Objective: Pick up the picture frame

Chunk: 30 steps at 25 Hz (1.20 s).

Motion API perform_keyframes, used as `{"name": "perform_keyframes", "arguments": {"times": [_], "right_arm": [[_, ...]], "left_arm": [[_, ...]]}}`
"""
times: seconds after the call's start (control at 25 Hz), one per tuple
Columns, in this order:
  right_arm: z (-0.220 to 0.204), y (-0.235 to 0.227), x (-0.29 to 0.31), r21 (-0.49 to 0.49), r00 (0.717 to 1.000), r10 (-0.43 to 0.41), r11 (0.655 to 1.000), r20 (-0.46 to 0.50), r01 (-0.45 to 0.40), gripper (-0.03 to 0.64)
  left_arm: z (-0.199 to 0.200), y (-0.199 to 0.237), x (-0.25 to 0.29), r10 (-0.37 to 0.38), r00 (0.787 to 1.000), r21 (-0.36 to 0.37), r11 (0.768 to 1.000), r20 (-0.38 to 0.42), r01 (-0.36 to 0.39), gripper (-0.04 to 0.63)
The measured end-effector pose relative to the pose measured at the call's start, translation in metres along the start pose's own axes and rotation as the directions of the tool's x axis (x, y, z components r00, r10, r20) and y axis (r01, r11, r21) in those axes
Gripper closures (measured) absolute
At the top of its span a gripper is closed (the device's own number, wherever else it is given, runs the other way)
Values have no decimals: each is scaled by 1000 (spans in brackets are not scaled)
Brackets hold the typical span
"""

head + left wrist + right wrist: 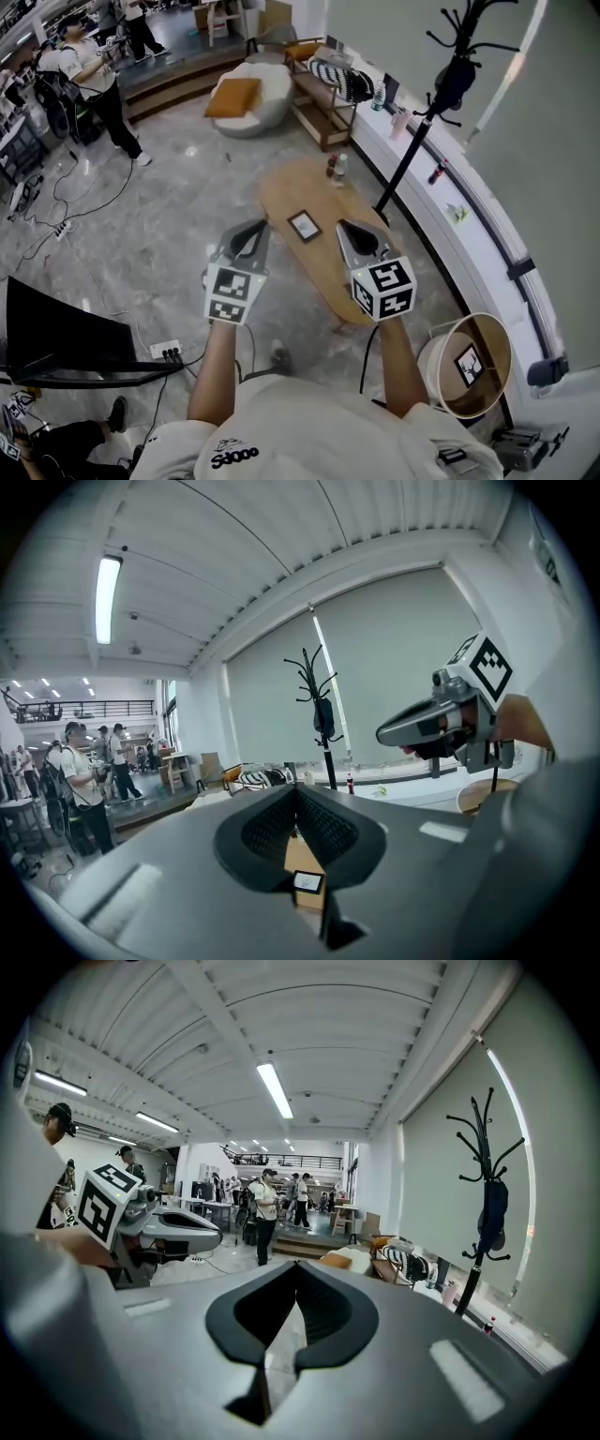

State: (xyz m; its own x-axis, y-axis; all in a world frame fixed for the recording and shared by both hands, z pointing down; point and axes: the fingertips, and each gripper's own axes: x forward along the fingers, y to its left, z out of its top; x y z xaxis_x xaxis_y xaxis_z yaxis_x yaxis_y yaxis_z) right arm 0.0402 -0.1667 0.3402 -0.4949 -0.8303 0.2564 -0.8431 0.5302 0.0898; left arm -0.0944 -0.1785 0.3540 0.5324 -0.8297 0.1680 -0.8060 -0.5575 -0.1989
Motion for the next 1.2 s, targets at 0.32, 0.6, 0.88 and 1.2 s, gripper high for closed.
{"name": "perform_keyframes", "arguments": {"times": [0.32, 0.6, 0.88, 1.2], "right_arm": [[3, -4, 60, -2, 999, 10, 1000, -31, -10, 614], [10, -12, 106, 4, 999, -21, 1000, -35, 21, 614], [9, -21, 130, 15, 997, -61, 998, -50, 62, 614], [4, -42, 150, 15, 996, -62, 998, -68, 63, 612]], "left_arm": [[-12, 49, 39, -9, 1000, -17, 1000, -2, 9, 583], [-23, 86, 72, -43, 999, -25, 999, 2, 43, 583], [-23, 100, 88, -86, 996, -41, 995, 11, 86, 583], [-36, 111, 116, -85, 996, -65, 994, -16, 84, 583]]}}
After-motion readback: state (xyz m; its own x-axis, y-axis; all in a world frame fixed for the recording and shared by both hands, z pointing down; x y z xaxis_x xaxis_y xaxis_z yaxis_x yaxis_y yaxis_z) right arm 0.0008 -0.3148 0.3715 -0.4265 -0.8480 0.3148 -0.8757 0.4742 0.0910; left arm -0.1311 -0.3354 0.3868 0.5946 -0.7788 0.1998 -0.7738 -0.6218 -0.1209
